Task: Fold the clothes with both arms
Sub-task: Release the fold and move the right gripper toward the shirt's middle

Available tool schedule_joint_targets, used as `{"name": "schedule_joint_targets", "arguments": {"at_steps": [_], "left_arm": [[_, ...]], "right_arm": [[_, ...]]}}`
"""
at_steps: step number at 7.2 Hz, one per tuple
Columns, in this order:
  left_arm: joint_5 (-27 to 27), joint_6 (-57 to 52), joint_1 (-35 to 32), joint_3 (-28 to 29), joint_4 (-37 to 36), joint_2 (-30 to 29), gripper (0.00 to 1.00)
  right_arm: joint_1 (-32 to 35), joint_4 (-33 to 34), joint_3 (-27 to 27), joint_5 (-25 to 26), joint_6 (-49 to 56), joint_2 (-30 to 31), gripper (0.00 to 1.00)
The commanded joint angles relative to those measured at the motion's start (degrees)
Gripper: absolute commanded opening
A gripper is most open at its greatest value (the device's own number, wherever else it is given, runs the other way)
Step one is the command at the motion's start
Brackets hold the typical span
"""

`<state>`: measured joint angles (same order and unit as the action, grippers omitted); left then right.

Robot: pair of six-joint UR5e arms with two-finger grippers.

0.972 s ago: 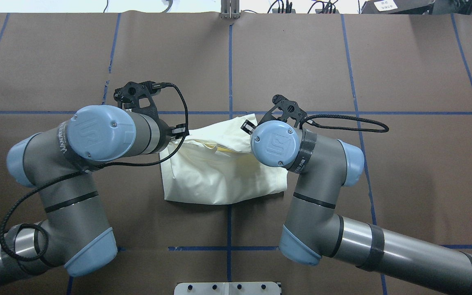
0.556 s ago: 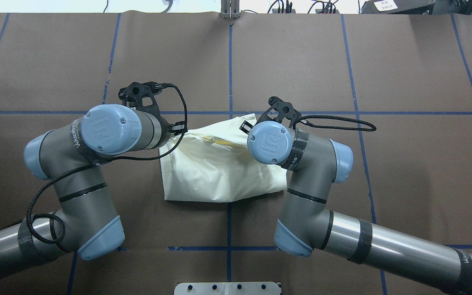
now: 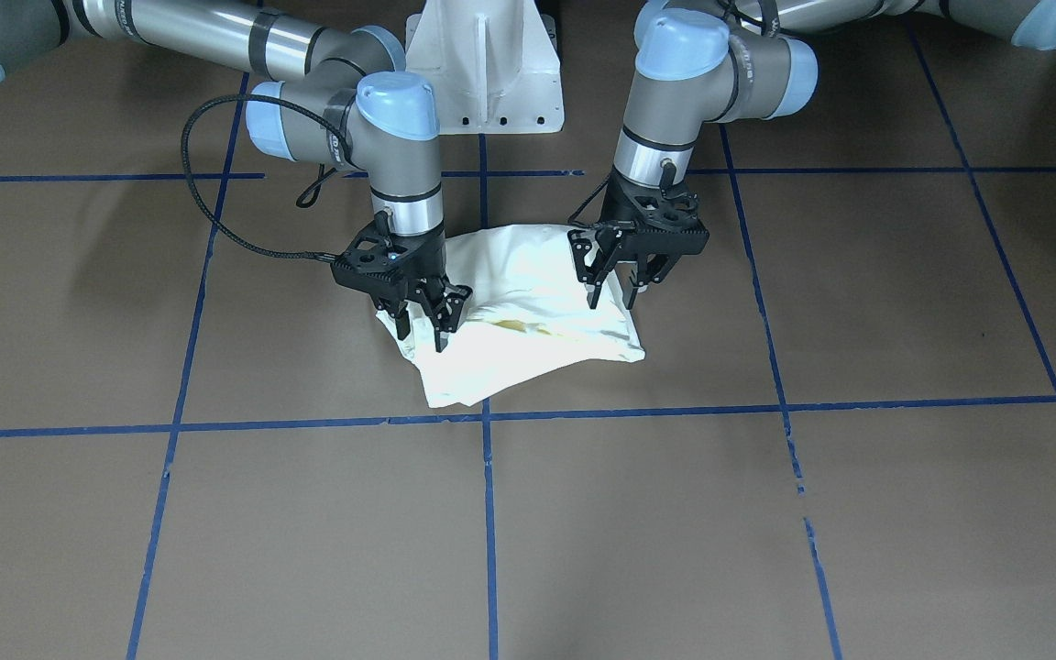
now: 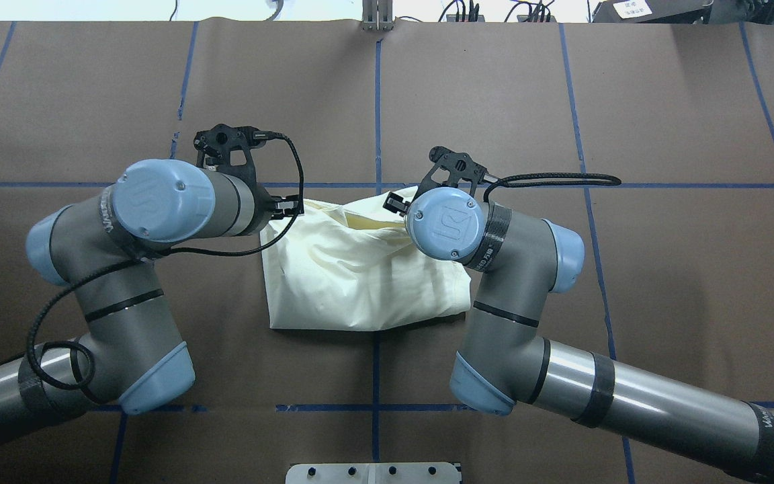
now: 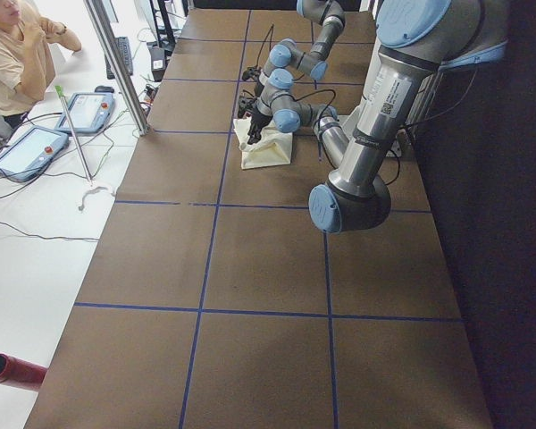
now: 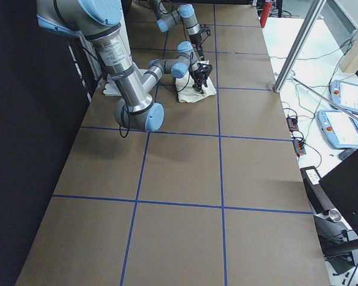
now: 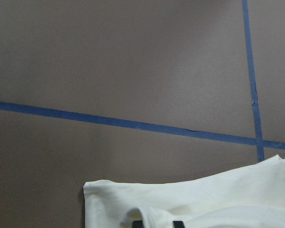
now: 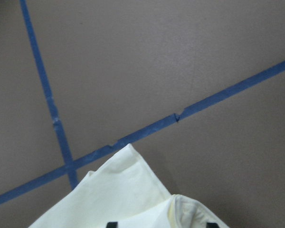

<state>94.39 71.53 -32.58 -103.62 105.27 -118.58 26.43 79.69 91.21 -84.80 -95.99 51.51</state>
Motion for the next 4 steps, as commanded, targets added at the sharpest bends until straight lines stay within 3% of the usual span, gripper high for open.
{"name": "schedule_joint_targets", "arguments": {"at_steps": [1, 4], "left_arm": [[5.97, -6.74, -3.71, -0.53, 1.24, 0.54, 1.00], [6.07, -6.58, -3.63, -0.62, 1.34, 0.72, 1.00]], "right_arm": [[-0.32, 0.12, 4.06, -1.77, 7.64, -0.09, 1.00], [-5.32, 0.21, 1.80, 2.34, 12.48, -0.26, 1.00]]}}
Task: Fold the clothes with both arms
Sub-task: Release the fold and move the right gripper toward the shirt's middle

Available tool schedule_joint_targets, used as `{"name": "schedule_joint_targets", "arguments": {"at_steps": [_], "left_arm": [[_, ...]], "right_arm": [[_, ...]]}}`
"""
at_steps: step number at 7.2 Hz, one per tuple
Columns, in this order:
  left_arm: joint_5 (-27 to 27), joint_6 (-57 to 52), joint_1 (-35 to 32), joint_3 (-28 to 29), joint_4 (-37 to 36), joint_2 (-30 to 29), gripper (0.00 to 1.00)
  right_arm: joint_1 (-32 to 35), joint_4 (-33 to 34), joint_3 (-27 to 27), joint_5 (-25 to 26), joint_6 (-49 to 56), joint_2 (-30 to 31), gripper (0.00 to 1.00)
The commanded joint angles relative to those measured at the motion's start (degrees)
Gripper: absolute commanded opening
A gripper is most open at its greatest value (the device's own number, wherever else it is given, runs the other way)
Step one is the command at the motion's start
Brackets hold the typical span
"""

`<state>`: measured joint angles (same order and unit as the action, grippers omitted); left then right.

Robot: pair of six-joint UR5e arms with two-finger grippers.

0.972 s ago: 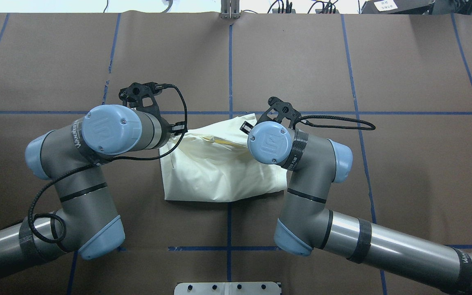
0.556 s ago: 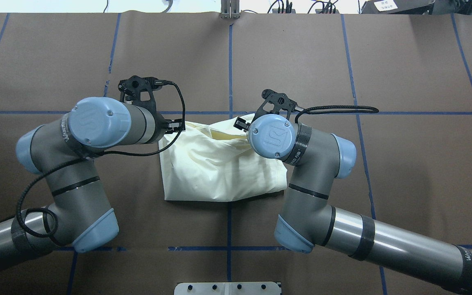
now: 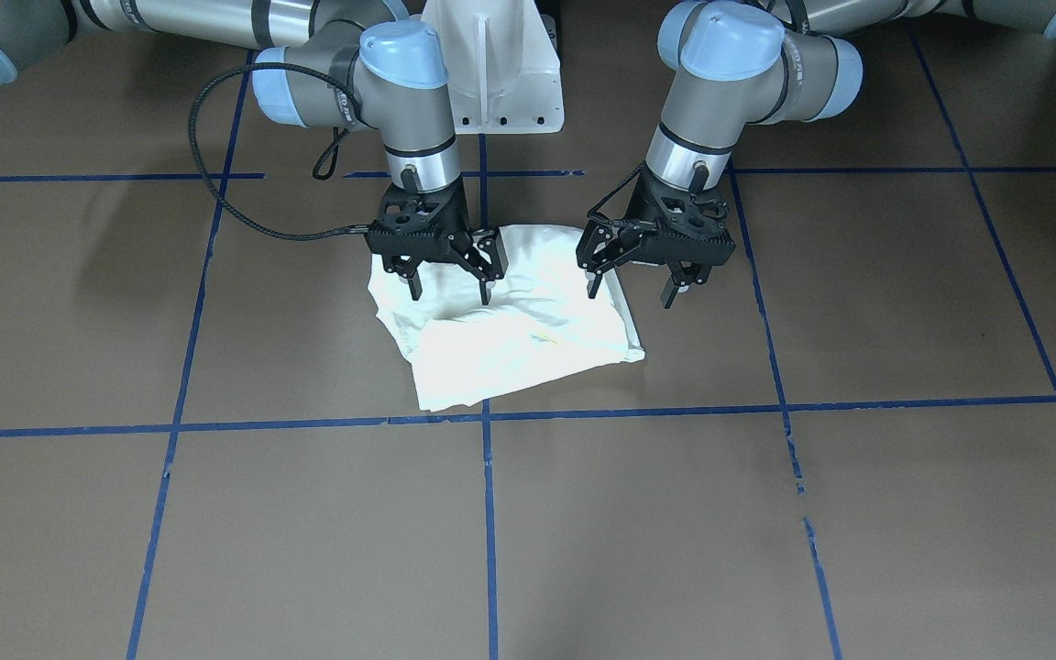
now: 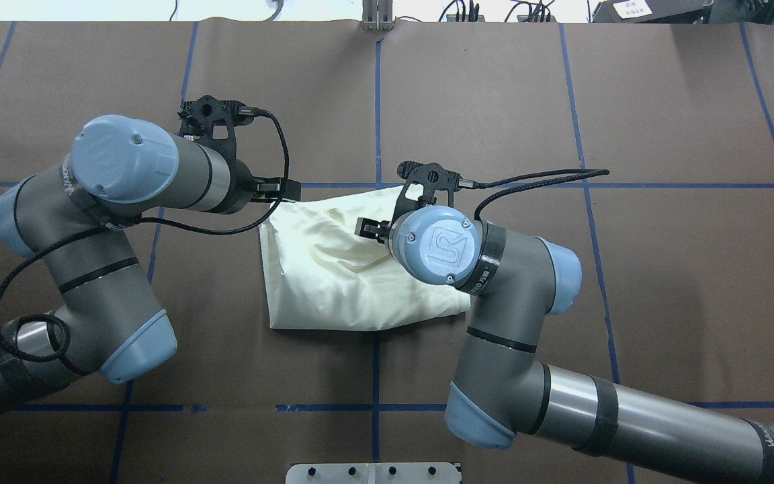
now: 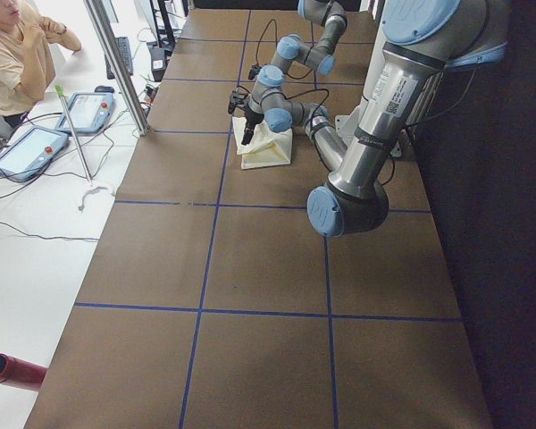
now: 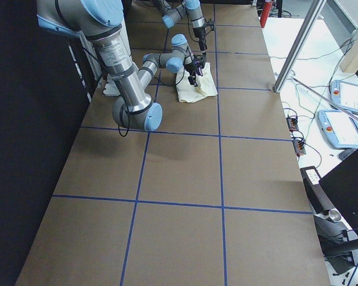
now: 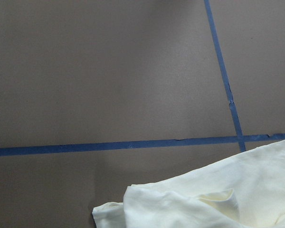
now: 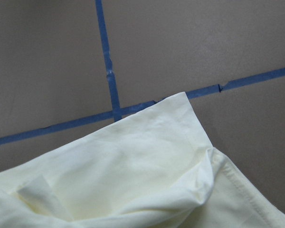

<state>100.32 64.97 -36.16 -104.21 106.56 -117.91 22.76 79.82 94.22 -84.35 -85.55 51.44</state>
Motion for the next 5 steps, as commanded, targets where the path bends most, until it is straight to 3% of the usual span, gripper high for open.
{"name": "schedule_joint_targets", "arguments": {"at_steps": [1, 5], "left_arm": [[0.14, 0.07, -0.05, -0.03, 0.05, 0.04, 1.00], [0.14, 0.51, -0.05, -0.21, 0.05, 0.13, 1.00]], "right_arm": [[-1.67, 0.07, -4.71, 2.25, 3.45, -1.76, 1.00], [0.60, 0.07, -10.35, 2.52, 7.24, -3.62, 1.00]]}}
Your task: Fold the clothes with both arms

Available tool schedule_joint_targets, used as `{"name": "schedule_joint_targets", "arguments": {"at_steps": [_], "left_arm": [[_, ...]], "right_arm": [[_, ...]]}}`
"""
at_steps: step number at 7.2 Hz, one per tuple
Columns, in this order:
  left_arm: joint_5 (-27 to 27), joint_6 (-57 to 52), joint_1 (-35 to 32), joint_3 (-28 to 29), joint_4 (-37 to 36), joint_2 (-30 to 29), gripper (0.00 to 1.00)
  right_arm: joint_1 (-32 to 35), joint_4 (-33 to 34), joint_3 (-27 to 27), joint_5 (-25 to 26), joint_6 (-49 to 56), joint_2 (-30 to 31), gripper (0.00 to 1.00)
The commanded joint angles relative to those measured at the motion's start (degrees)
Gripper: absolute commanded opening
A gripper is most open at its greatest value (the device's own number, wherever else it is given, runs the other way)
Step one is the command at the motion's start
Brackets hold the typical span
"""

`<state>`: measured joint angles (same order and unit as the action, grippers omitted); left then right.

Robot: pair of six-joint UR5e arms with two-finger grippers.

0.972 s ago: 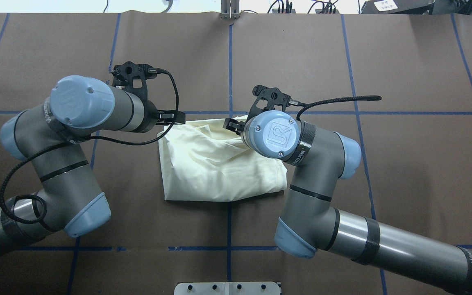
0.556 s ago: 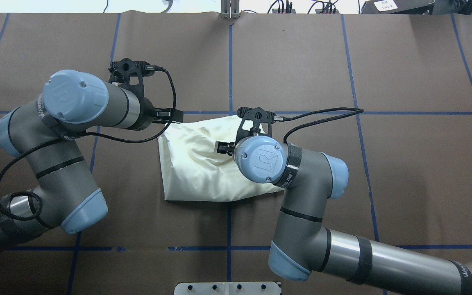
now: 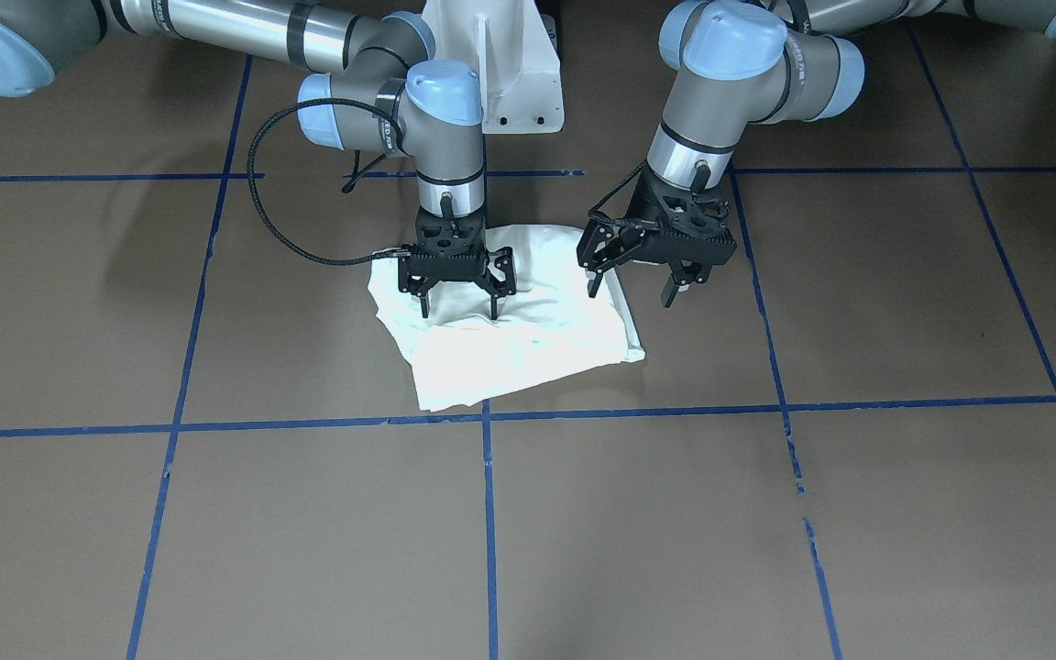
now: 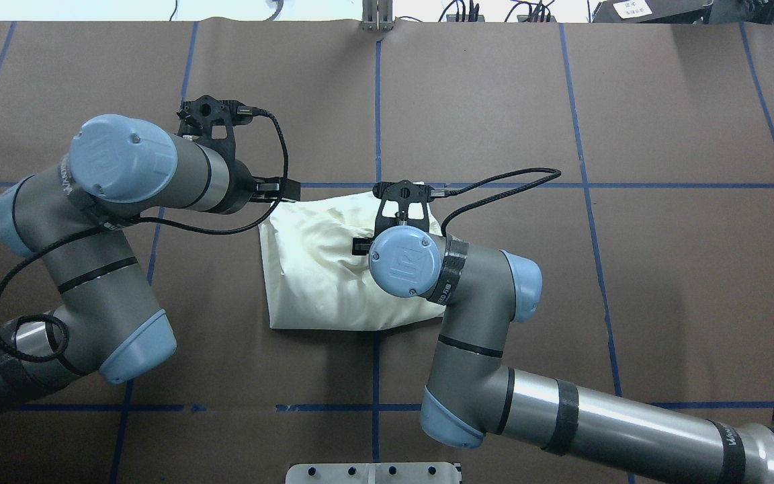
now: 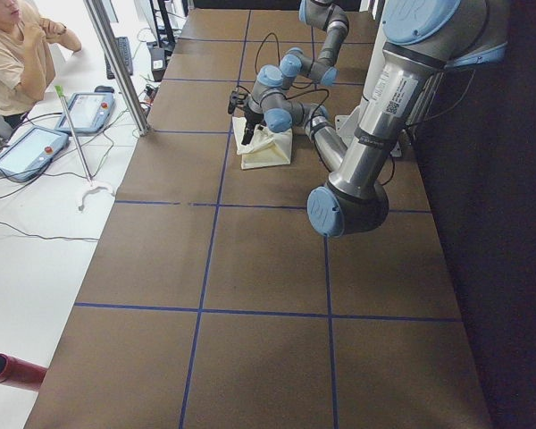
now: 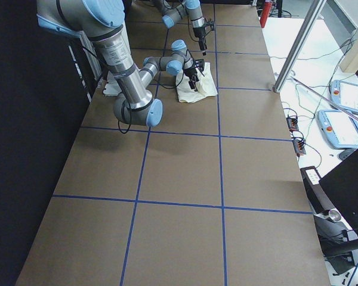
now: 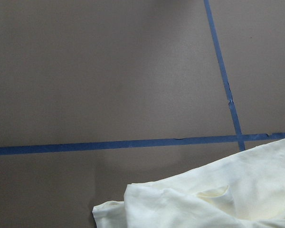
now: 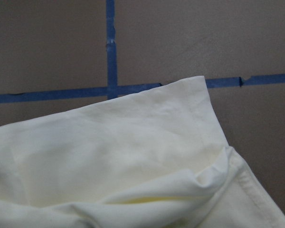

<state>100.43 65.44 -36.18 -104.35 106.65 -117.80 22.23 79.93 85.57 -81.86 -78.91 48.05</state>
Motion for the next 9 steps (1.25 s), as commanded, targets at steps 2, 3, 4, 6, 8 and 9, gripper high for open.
{"name": "schedule_joint_targets", "arguments": {"at_steps": [2, 3, 4, 6, 8, 9], "left_arm": [[0.02, 0.04, 0.06, -0.06, -0.04, 0.29, 1.00], [0.02, 0.13, 0.15, -0.15, -0.04, 0.29, 1.00], [0.02, 0.13, 0.15, -0.24, -0.04, 0.29, 1.00], [0.11, 0.13, 0.50, -0.32, 1.70, 0.64, 1.00], [0.11, 0.04, 0.59, -0.15, 1.98, 0.73, 1.00], [0.11, 0.04, 0.68, -0.24, 2.07, 1.08, 1.00]], "right_arm": [[5.17, -0.21, -8.01, -0.06, 0.25, -4.69, 1.00], [7.20, -0.30, -9.70, -0.40, -0.01, -6.20, 1.00], [8.61, -0.56, -9.72, -1.10, -0.36, -6.30, 1.00], [10.82, -0.65, -9.02, -8.02, -0.81, -6.65, 1.00], [8.99, -0.13, -7.00, -8.59, -4.47, -5.78, 0.97], [7.41, -0.04, -6.91, -7.71, -6.76, -5.17, 0.84]]}}
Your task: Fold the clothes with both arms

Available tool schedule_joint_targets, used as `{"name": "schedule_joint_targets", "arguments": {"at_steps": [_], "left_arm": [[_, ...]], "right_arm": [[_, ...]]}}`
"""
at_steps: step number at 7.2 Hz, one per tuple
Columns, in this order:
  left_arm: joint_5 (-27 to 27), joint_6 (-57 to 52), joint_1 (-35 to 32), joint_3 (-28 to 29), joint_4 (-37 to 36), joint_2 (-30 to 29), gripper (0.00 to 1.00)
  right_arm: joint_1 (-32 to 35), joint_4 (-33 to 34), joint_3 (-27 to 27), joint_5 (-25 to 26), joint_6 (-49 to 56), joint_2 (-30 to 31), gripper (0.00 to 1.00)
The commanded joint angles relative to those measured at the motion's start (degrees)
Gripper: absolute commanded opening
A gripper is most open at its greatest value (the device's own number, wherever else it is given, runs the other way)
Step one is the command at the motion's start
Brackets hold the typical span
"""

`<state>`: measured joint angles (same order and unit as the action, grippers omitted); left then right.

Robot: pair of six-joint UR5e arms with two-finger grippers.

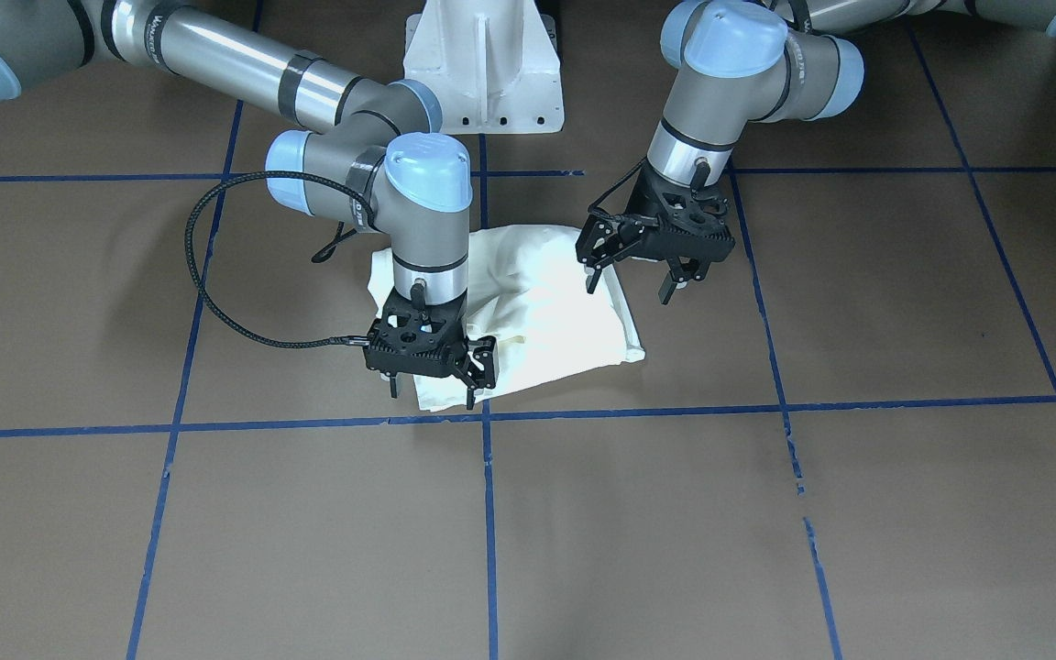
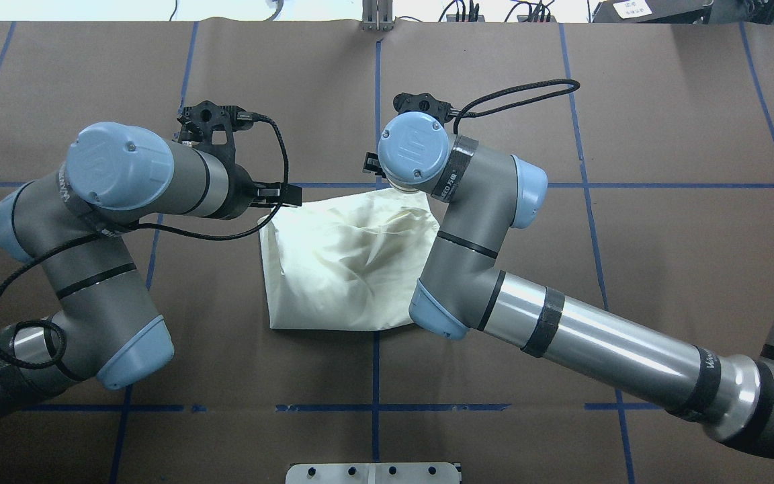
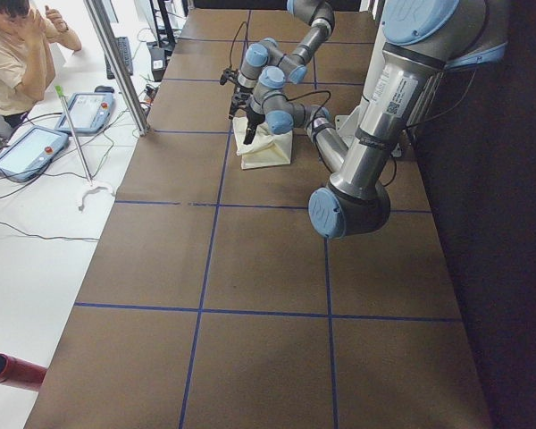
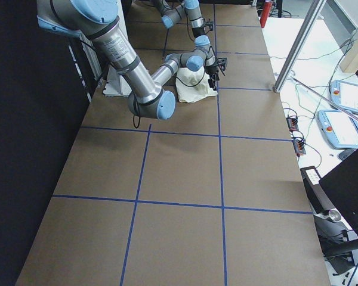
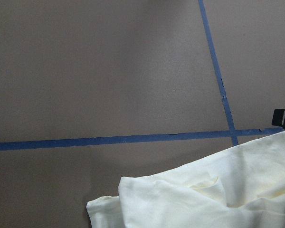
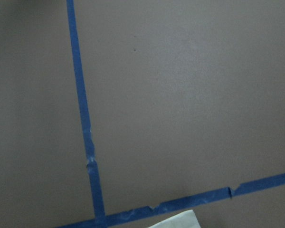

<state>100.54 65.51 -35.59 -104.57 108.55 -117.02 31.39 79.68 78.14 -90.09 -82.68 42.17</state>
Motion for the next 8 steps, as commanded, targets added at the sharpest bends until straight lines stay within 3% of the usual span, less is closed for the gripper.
{"name": "schedule_joint_targets", "arguments": {"at_steps": [1, 2, 3, 4, 5, 6, 7, 8], "left_arm": [[0.00, -0.03, 0.09, -0.02, 0.17, 0.31, 1.00], [0.00, -0.03, 0.09, -0.02, 0.17, 0.31, 1.00], [0.00, -0.03, 0.09, -0.02, 0.17, 0.31, 1.00], [0.00, -0.03, 0.09, 0.06, 0.17, 0.31, 1.00], [0.00, 0.05, 0.09, 0.07, 0.17, 0.31, 1.00], [0.00, 0.05, 0.09, 0.07, 0.17, 0.31, 1.00], [0.00, 0.05, 0.17, 0.15, 0.17, 0.31, 1.00], [0.00, 0.05, 0.17, 0.15, 0.17, 0.31, 1.00]], "right_arm": [[-2.38, 0.30, 0.52, 1.23, -3.71, 1.33, 0.64], [-2.48, 0.30, 0.78, 1.32, -3.98, 2.38, 0.55], [-2.48, 0.30, 1.13, 1.32, -3.98, 3.00, 0.55], [-2.57, 0.30, 1.13, 1.58, -3.98, 2.84, 0.49], [-2.57, 0.30, 1.74, 1.58, -3.98, 2.83, 0.34], [-2.57, 0.30, 2.18, 1.58, -3.98, 2.83, 0.35], [-2.57, 0.38, 2.88, 1.58, -3.90, 3.10, 0.62], [-2.74, 0.39, 3.24, 1.58, -3.90, 3.01, 0.76]]}}
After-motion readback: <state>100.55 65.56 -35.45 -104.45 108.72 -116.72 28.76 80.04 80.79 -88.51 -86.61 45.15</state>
